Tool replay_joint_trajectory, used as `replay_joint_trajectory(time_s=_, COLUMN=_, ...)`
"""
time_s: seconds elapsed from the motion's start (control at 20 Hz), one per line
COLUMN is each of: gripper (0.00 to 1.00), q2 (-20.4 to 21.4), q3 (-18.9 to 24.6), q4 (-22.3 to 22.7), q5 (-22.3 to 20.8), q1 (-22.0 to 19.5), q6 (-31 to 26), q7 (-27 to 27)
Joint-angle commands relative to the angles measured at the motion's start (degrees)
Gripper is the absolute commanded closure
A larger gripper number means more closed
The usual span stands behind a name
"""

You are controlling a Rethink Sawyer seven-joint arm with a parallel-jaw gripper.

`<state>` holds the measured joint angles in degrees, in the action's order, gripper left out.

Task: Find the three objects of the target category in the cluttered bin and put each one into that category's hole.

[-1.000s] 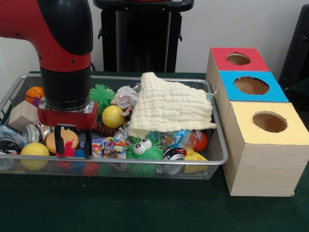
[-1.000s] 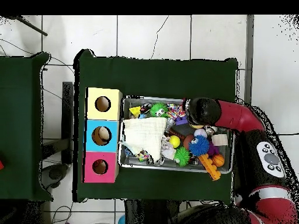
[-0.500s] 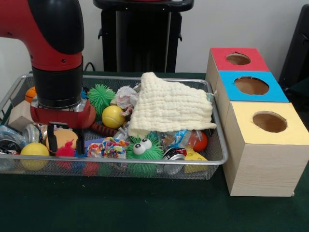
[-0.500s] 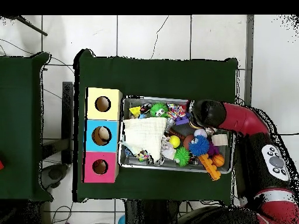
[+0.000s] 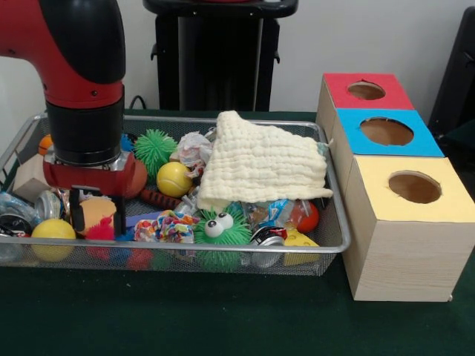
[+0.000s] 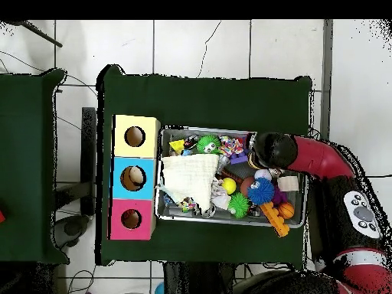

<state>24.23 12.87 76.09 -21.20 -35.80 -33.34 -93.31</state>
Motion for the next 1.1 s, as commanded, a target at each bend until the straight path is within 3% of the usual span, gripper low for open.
replay_joint_trajectory(time_s=0.05, gripper=0.00, q2=-0.5, q3=-0.4, q4=3.9, q5=-2.7, q1=2.1, q6=2.6, q7=-3.0)
replay_joint_trajectory(time_s=0.6, gripper=0.00, q2=0.2, q3=-1.5, q4=5.6, q5=-1.7, q1=3.3, q6=3.6, q7=-3.9)
replay_joint_trajectory(time_s=1.1, gripper=0.00, q2=-2.3, q3=-0.4, q4=5.5, q5=-3.3, q1=1.2, q6=6.5, q7=-0.7)
